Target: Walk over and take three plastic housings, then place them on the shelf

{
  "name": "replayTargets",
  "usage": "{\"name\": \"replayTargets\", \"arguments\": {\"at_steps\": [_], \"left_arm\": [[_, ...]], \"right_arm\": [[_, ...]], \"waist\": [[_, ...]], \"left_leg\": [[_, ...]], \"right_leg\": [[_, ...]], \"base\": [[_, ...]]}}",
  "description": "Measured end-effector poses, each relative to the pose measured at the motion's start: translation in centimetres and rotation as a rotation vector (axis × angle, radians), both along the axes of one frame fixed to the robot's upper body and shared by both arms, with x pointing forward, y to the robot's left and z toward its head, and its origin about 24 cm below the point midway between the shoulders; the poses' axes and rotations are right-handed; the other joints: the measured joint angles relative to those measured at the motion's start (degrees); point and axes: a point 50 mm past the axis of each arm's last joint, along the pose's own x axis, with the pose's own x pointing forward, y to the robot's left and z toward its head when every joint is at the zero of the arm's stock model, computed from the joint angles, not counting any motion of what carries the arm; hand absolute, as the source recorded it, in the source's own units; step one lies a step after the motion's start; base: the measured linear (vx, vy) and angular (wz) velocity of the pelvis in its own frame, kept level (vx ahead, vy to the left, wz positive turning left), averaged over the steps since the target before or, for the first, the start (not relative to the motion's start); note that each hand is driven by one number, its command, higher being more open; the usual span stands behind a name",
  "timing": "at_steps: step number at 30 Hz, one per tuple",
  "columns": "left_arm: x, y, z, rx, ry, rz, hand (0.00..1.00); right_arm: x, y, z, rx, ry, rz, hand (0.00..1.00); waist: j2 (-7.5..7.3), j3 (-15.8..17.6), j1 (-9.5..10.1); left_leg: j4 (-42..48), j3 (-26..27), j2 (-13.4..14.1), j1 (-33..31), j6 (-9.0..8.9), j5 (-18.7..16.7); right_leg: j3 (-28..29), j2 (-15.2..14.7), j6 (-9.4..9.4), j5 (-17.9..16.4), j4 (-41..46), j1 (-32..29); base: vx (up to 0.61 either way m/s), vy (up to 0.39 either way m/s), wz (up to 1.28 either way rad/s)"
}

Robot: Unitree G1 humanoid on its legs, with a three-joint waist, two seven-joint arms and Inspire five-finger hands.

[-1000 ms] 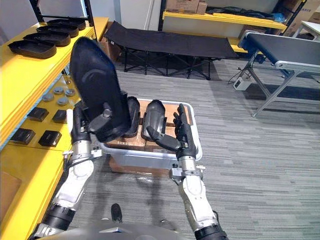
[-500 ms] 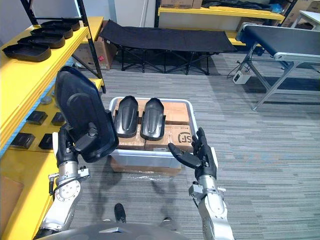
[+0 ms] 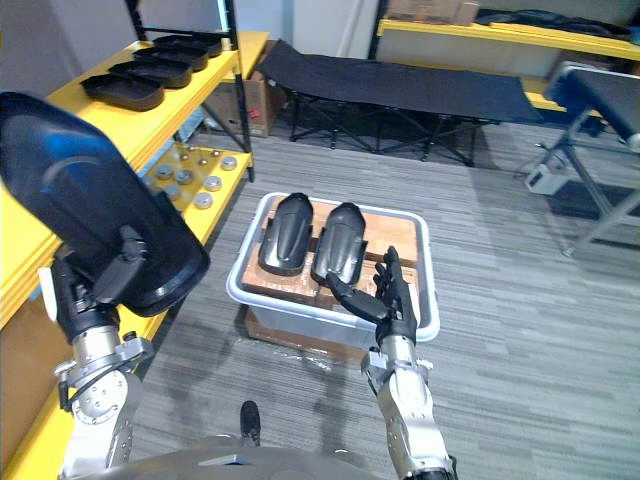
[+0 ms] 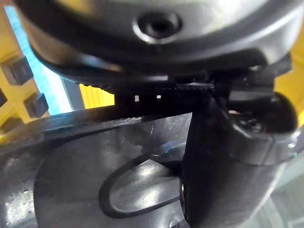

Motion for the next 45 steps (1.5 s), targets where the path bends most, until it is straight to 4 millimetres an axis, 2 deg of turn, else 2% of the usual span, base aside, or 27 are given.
{"name": "replayTargets", "arguments": {"at_steps": [6,17,18,19,20,21,22,23,24,25,26,28,29,31,32,33,34,35,38,40,41,43,45], "left_arm": [[-1.5,1.2,-0.4,-0.013,0.030,0.004,0.00],[-1.9,0.5,-1.2,-0.066,0.062,-0.072,0.00],[-1.6,0.2,-1.2,-0.092,0.053,-0.091,0.00],[-1.1,-0.2,-1.0,-0.102,0.041,-0.117,0.00],[-0.4,-0.8,-1.0,-0.124,0.024,-0.159,0.00],[0.1,-1.4,-1.2,-0.136,0.024,-0.200,0.00],[0.1,-1.6,-1.4,-0.139,0.033,-0.216,0.00],[0.1,-1.8,-1.8,-0.141,0.051,-0.234,0.00],[-0.1,-1.8,-2.1,-0.142,0.067,-0.241,0.00],[-0.1,-1.8,-2.2,-0.140,0.073,-0.249,0.00],[-0.2,-1.8,-2.3,-0.136,0.078,-0.261,0.00],[-0.1,-2.0,-2.3,-0.130,0.079,-0.287,0.00],[-0.1,-2.1,-2.3,-0.123,0.082,-0.313,0.00],[0.4,-2.5,-2.1,-0.091,0.088,-0.385,0.00],[1.0,-3.0,-1.8,-0.055,0.084,-0.463,0.00],[1.3,-3.1,-1.6,-0.035,0.077,-0.500,0.00],[1.9,-3.7,-1.2,-0.005,0.063,-0.565,0.00],[2.2,-3.9,-1.0,0.010,0.058,-0.594,0.00],[2.2,-3.8,-1.0,0.013,0.061,-0.583,0.00],[2.2,-3.8,-0.9,0.002,0.056,-0.565,0.00],[2.3,-3.7,-0.8,-0.006,0.047,-0.546,0.00],[2.3,-3.8,-0.9,-0.032,0.044,-0.509,0.00],[2.3,-4.1,-1.0,-0.054,0.040,-0.488,0.00]], "right_arm": [[1.0,0.7,0.5,-0.026,-0.018,0.028,1.00],[1.9,2.4,1.2,-0.028,-0.052,0.160,1.00],[1.9,2.5,1.1,-0.027,-0.048,0.169,1.00],[1.9,2.4,1.1,-0.030,-0.043,0.166,1.00],[1.8,2.0,1.0,-0.038,-0.038,0.157,1.00],[1.7,1.7,0.9,-0.042,-0.029,0.145,1.00],[1.6,1.6,0.7,-0.038,-0.022,0.140,1.00],[1.5,1.4,0.5,-0.040,-0.015,0.132,1.00],[1.5,1.4,0.5,-0.039,-0.012,0.130,1.00],[1.4,1.4,0.4,-0.037,-0.010,0.127,1.00],[1.4,1.5,0.4,-0.037,-0.013,0.131,1.00],[1.4,1.7,0.4,-0.029,-0.014,0.129,1.00],[1.4,1.7,0.4,-0.027,-0.015,0.130,1.00],[1.3,1.4,0.4,-0.030,-0.014,0.117,1.00],[0.8,1.0,0.0,-0.033,0.000,0.090,1.00],[0.6,0.9,-0.1,-0.031,0.006,0.076,1.00],[0.0,0.8,-0.5,-0.021,0.022,0.048,1.00],[-0.3,0.8,-0.7,-0.014,0.031,0.039,1.00],[-0.3,1.4,-0.4,-0.028,0.000,0.066,1.00],[0.0,1.4,0.2,-0.035,-0.032,0.091,1.00],[0.4,1.5,0.8,-0.040,-0.068,0.108,1.00],[1.2,1.2,1.8,-0.064,-0.118,0.124,1.00],[1.3,0.4,2.0,-0.083,-0.130,0.101,1.00]], "waist": [[-0.12,0.09,2.36],[0.34,0.59,2.48],[0.95,1.12,2.14],[0.56,1.43,1.83],[0.60,2.68,1.45],[0.15,3.76,0.91],[0.03,4.11,0.98],[1.09,4.13,1.29],[2.28,3.86,1.24],[2.38,3.76,1.08],[2.28,3.80,1.32],[1.96,3.97,1.99],[1.70,4.08,2.08],[1.56,4.26,0.66],[1.41,4.36,-0.51],[1.15,4.54,-0.91],[0.61,4.53,-1.39],[0.30,4.48,-1.65],[-0.84,4.65,-0.75],[-0.50,4.66,-0.53],[-0.48,4.71,-0.42],[0.31,5.59,-0.67],[0.80,7.12,-0.88]], "left_leg": [[0.00,-1.83,-0.61,-0.02,0.18,0.12],[0.08,-2.40,-0.23,-1.49,0.34,-0.06],[0.26,-0.56,0.34,-2.65,0.30,-0.72],[1.84,1.86,0.61,-4.07,0.30,-2.48],[4.09,4.43,1.14,-5.40,-0.31,-5.81],[6.17,8.93,1.76,-6.25,0.68,-8.48],[8.16,10.31,2.54,-6.80,1.91,-8.46],[12.88,10.46,3.46,-7.06,2.39,-8.28],[11.69,10.24,3.82,-5.68,1.59,-7.06],[10.23,9.74,3.29,-5.15,0.78,-6.40],[7.59,9.72,2.19,-4.39,1.50,-4.86],[5.15,9.31,0.91,-3.59,2.02,-4.06],[4.09,8.66,-0.16,-2.91,2.47,-3.85],[3.60,5.15,-2.11,-2.18,3.08,-4.05],[3.77,1.81,-3.10,-1.75,3.18,-4.12],[3.70,0.08,-3.46,-1.35,3.22,-4.13],[3.12,-2.16,-3.80,-0.90,3.38,-4.00],[2.86,-3.10,-3.84,-0.67,3.28,-3.93],[3.41,-3.17,-4.85,-0.58,3.03,-3.75],[4.52,-3.19,-4.90,-2.29,2.73,-3.57],[5.06,-2.90,-4.79,-4.14,2.14,-3.17],[5.15,-2.58,-3.63,-6.23,1.71,-2.01],[4.77,-2.88,-2.50,-6.34,1.14,-1.34]], "right_leg": [[-2.31,-0.17,0.37,-0.80,0.15,1.04],[-3.53,0.41,0.42,-0.80,1.40,0.95],[-5.88,0.96,0.46,-0.77,1.04,1.08],[-7.95,1.17,0.45,-0.77,0.92,1.21],[-10.15,1.00,0.26,-0.87,0.43,2.04],[-13.00,-0.42,-0.14,-1.14,-0.46,2.77],[-14.34,-0.83,-0.12,-1.36,-0.11,3.03],[-15.51,-1.18,0.43,-2.07,0.80,3.34],[-16.20,-1.10,1.10,-2.88,2.12,3.47],[-16.60,-1.58,0.82,-3.12,2.61,3.56],[-16.85,-2.32,1.24,-3.27,3.74,2.97],[-17.19,-3.32,1.63,-3.67,5.04,2.62],[-17.01,-4.22,1.88,-4.69,7.04,2.49],[-11.94,-5.74,0.93,-5.83,12.05,2.07],[-5.31,-6.61,-0.17,-6.46,19.15,0.30],[-2.08,-6.92,-0.57,-6.63,23.19,-1.22],[3.85,-6.27,-1.98,-8.09,28.07,-3.16],[6.51,-5.18,-1.76,-9.17,28.67,-3.65],[7.19,-5.03,-1.59,-9.16,24.37,-6.07],[6.94,-4.92,-0.68,-9.82,22.04,-6.17],[6.84,-4.36,0.31,-10.68,19.49,-6.17],[6.76,-2.92,2.13,-10.14,15.75,-6.61],[6.73,-1.94,1.97,-9.75,15.05,-6.80]], "base": [[-0.02,0.017,0.22],[0.00,0.000,0.09],[-0.03,-0.018,0.92],[-0.05,-0.013,1.27],[-0.08,0.033,1.52],[-0.07,0.031,1.34],[-0.05,0.052,1.09],[0.05,0.024,0.65],[0.05,0.024,0.57],[0.09,0.035,0.38],[0.08,0.051,0.26],[0.08,0.064,0.19],[0.07,0.078,0.44],[0.09,0.092,0.95],[0.09,0.082,1.19],[0.10,0.047,1.46],[0.08,-0.009,1.19],[0.09,-0.051,1.22],[0.07,-0.092,0.43],[0.03,-0.110,0.04],[0.00,-0.190,-0.12],[-0.04,-0.185,-0.14],[-0.06,-0.110,-0.05]]}}
